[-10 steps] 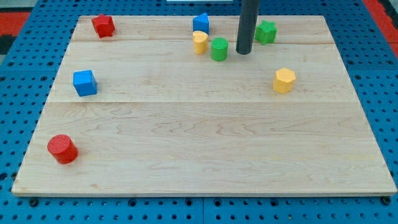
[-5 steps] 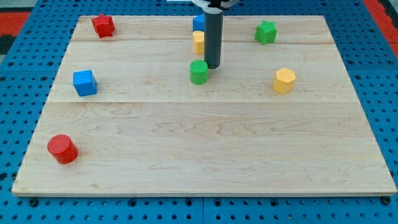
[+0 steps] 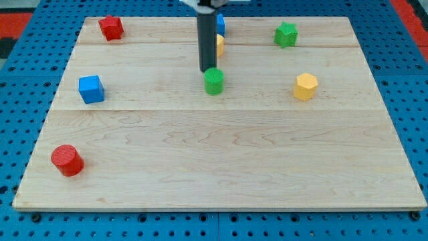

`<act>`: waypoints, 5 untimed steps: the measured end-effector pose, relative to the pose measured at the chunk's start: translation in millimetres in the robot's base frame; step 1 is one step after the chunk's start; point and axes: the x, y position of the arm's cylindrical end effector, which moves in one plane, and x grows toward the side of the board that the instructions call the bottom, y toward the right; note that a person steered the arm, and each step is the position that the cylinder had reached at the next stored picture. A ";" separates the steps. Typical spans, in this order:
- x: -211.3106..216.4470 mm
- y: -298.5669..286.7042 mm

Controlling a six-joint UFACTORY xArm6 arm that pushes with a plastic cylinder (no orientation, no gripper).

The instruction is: Push the green circle to the bottom center

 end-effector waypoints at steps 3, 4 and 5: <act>65.0 46.2; 101.3 81.9; 134.0 38.7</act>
